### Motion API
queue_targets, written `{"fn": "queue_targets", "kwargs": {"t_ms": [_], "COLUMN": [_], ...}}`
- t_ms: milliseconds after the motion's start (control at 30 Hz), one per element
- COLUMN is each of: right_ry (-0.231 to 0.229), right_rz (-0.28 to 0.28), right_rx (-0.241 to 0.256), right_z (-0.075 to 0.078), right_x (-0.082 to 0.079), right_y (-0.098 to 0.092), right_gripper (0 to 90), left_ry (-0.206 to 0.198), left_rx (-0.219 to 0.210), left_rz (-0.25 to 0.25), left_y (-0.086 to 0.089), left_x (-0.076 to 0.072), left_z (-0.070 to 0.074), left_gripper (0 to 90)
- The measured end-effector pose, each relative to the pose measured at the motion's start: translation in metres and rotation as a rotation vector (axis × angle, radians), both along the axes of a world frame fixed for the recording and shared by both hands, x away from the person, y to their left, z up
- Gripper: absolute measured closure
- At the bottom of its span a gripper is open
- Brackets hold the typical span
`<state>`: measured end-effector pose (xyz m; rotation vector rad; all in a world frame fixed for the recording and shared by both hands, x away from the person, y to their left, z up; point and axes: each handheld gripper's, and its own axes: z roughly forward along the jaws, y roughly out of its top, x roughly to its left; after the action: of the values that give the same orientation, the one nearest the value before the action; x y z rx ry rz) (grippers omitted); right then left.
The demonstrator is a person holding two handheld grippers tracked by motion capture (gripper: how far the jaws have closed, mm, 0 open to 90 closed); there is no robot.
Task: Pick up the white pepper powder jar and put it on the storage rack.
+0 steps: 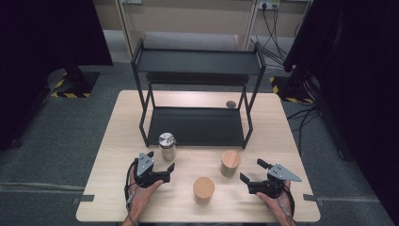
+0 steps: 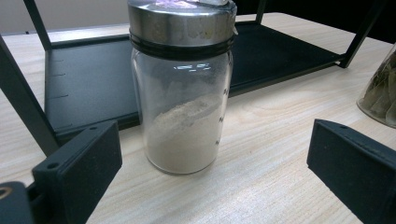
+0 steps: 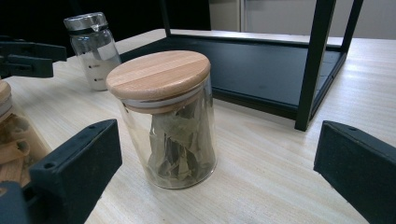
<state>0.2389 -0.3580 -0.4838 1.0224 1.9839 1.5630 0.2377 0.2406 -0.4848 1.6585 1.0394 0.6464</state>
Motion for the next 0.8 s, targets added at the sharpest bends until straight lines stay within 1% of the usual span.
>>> {"fn": "queue_targets", "kwargs": {"t_ms": [800], "right_ry": [0.000], "right_rz": [-0.004], "right_rx": [0.000], "right_z": [-0.0001], "right_x": [-0.0002], "right_y": [0.0003], "right_gripper": [1.0], "left_ry": [-0.001], "left_rx": [-0.001], "left_rz": [0.009], "left_y": [-0.0005], "left_x": [-0.0010], "left_z": [-0.0002], "left_gripper": [2.6]}}
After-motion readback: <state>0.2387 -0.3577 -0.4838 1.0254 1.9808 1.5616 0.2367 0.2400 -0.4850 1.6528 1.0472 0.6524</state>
